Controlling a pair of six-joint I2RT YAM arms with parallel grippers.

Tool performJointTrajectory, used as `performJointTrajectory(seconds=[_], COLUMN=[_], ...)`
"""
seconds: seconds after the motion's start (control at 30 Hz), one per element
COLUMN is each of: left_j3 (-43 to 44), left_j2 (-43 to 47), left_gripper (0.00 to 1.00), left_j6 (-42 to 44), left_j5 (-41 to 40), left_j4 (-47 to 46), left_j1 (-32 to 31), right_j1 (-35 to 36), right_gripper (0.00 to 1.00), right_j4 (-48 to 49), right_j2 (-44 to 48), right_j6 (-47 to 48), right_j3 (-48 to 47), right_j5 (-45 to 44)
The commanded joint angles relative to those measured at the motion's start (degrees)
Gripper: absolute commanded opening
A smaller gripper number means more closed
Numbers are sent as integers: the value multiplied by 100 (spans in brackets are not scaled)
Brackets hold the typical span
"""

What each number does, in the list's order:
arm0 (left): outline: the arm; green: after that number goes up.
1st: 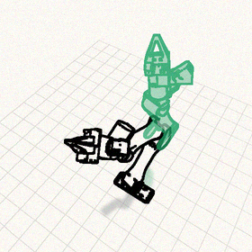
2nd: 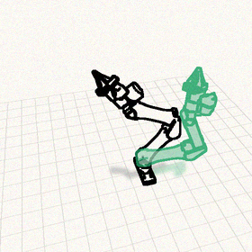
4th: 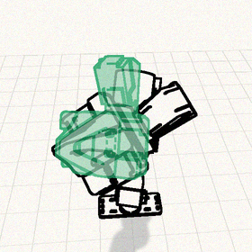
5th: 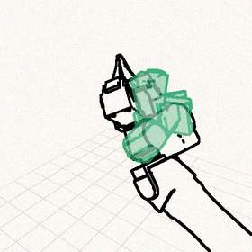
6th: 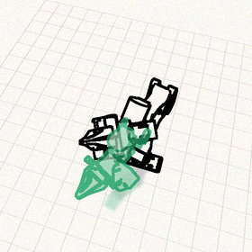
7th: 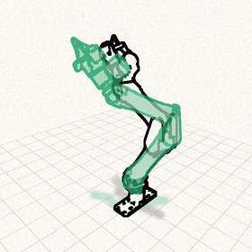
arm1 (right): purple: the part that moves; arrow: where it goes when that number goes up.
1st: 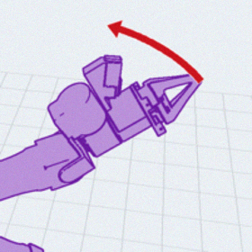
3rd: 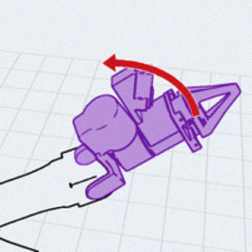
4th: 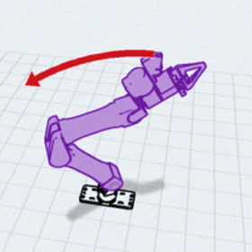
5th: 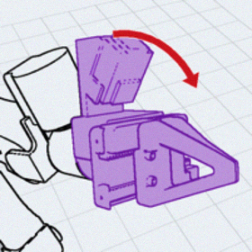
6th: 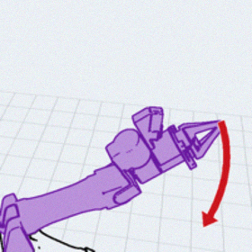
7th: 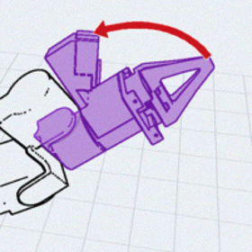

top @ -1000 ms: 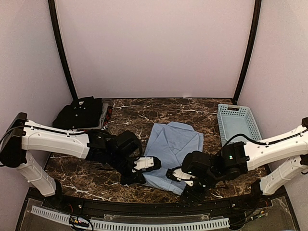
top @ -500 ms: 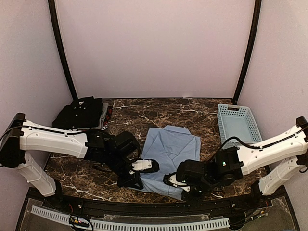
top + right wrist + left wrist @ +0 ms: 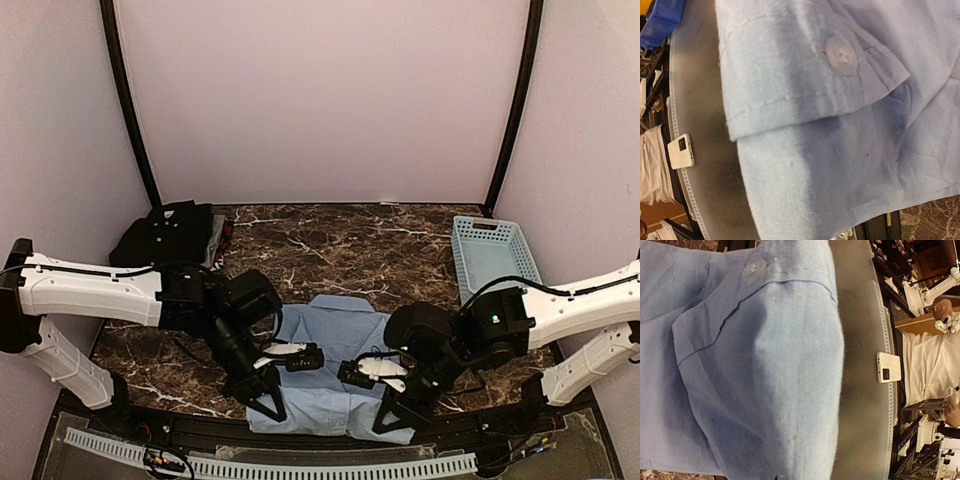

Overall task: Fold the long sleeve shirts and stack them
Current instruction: Fold the 2/3-rectangle-folded shirt at the center of the board.

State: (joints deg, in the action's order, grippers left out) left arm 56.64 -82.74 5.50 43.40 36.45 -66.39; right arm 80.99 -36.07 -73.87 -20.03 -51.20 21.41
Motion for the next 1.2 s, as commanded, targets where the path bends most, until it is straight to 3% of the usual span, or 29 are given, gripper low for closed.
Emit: performJointTrajectory(seconds=[0.0,0.13,0.3,0.43,0.5,0.53,0.67,0.8,1.0,1.07,1.17], left_j3=[334,560,1235,1739,1923,1948,1980,1957,1956,1937,1888], left_j2=[-73,-376,-1241,-1901,-2119,-2156,-2225,-2237,-2249,-2261,-2284], left_gripper=[0,0,0,0,0,0,0,0,0,0,2], left_j6=[-126,-64,431,700,818,851,956,984,1047,1048,976], left_j5=[1010,1242,1378,1473,1569,1602,1700,1769,1928,1936,1975], left_j4=[-177,-419,-154,10,157,181,221,240,205,192,56], left_j1=[671,1406,2029,2333,2420,2444,2506,2636,2827,2887,2919], right_j1=[-829,-1742,-2890,-3373,-3472,-3521,-3670,-3942,-4165,-4206,-4217], right_gripper=[0,0,8,24,42,46,58,63,63,58,41], right_j4=[111,-88,-509,-678,-533,-355,-20,451,1235,1581,2155], right_j2=[302,192,-557,-1033,-1063,-1035,-943,-764,-674,-595,-525], right_j6=[228,645,1290,1350,1268,1214,1158,1068,1038,1064,1133], right_j3=[-97,-280,-651,-1061,-1136,-1118,-956,-626,-76,100,311], right_j5=[393,559,752,547,512,526,493,771,1156,1407,1896])
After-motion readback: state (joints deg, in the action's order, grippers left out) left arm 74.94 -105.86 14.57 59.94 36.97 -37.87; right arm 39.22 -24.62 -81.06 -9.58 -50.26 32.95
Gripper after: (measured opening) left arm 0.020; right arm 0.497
